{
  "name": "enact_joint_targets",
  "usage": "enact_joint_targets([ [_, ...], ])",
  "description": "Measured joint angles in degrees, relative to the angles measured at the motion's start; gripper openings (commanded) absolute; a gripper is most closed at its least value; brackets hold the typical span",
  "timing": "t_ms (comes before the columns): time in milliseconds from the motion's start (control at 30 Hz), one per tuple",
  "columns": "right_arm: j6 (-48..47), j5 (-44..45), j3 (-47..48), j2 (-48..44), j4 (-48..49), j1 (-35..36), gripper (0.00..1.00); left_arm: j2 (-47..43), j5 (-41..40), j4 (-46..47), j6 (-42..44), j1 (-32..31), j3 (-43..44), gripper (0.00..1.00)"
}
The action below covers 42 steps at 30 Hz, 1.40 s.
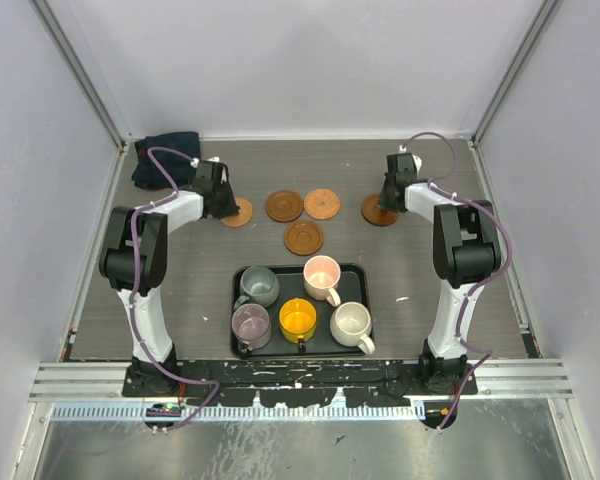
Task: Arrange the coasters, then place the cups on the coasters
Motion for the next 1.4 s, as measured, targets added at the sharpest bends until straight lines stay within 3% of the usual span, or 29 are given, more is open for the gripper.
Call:
enact_joint_targets([
  [300,0.0,1.4,5.0,3.3,-1.1,-2.1,0.01,4.0,-0.1,-3.0,0.1,0.9,6.6,0.00],
  [633,-0.6,0.2,5.0,3.3,-0.8,-2.1,0.01,4.5,-0.3,-3.5,0.2,2.7,7.4,0.01],
  [1000,-5.4,-5.6,4.6,-4.9,3.9,-1.5,0.02,1.7,4.6,-1.4,0.4,4.4,7.4,0.13],
  [1200,-6.3,-10.6,4.6,-8.1,6.3,1.1,0.02,-5.1,9.1,4.4,-1.1,3.9,4.9,0.18],
  [1400,-7.4,-12.7,6.3,-3.0,5.7,7.9,0.01,-3.0,12.4,6.7,-1.7,0.1,4.7,0.19],
])
